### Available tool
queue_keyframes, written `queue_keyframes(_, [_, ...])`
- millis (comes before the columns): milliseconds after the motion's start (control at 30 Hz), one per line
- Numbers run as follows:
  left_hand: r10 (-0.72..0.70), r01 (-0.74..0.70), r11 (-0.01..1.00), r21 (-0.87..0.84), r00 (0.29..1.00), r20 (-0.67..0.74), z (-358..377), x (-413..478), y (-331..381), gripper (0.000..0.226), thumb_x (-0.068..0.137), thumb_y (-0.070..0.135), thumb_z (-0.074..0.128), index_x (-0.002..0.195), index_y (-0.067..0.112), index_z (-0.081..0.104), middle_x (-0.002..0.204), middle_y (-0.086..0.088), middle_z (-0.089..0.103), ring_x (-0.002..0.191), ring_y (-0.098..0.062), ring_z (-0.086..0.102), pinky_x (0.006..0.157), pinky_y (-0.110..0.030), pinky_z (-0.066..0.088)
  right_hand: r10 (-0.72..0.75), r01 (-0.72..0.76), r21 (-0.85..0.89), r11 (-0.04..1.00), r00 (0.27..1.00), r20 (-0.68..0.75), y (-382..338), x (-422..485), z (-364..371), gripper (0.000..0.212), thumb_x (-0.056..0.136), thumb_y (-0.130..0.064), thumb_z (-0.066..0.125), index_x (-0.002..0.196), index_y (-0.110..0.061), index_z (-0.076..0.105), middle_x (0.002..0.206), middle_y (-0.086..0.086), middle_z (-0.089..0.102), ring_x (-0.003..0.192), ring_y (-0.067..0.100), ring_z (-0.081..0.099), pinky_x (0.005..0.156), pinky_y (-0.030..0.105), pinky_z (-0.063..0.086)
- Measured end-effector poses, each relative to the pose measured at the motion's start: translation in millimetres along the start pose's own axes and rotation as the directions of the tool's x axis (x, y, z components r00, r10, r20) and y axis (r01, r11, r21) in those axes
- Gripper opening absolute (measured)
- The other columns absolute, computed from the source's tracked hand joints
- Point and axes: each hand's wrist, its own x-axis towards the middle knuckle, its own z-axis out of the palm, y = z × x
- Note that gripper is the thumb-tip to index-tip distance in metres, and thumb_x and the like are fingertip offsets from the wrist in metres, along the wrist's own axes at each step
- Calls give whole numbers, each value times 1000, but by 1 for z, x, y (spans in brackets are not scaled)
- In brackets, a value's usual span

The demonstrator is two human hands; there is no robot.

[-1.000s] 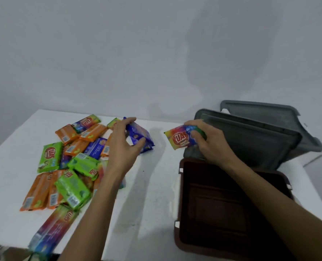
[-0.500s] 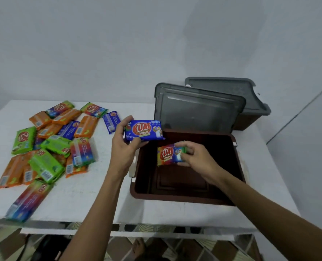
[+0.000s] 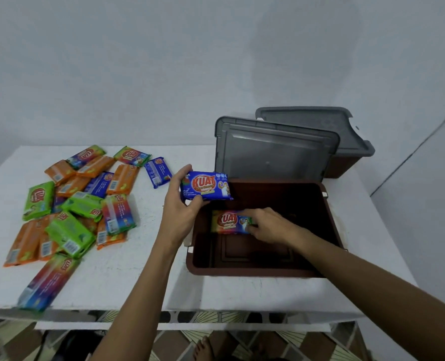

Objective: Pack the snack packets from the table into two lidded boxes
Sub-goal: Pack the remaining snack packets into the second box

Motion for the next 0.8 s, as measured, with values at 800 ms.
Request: queue_keyframes(800, [159, -225, 653, 724, 974, 159, 15, -5, -17, 42, 94, 21, 55, 135, 17, 53, 151, -8, 38, 132, -28, 42, 105, -40, 38, 324, -230, 445, 866, 934, -148, 39, -40, -25, 34, 89, -3, 64, 117, -18, 54, 131, 12, 48, 114, 22, 53, 81, 33, 58])
